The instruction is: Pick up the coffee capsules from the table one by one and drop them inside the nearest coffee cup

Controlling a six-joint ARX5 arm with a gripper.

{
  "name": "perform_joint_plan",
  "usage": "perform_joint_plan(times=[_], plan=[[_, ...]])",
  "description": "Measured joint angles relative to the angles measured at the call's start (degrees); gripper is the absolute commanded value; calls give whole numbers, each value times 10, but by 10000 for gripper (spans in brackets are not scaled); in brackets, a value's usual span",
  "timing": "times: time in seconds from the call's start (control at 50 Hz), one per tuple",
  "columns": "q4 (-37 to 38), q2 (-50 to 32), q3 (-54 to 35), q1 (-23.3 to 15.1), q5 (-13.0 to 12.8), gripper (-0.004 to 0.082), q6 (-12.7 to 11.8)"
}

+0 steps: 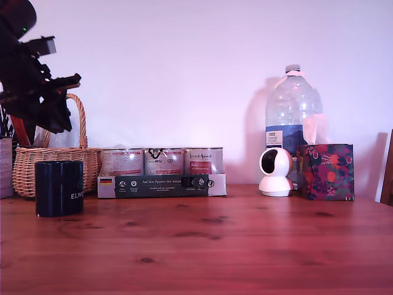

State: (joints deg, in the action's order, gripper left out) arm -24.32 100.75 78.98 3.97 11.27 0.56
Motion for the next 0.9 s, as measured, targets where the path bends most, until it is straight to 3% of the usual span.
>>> perform_joint_plan(times=[0.26, 0.38, 0.9], plan=[[-101, 79, 115, -4, -35, 146, 12], [-135, 97, 153, -7, -39, 146, 13], [-190, 104, 158, -14, -42, 146, 13]])
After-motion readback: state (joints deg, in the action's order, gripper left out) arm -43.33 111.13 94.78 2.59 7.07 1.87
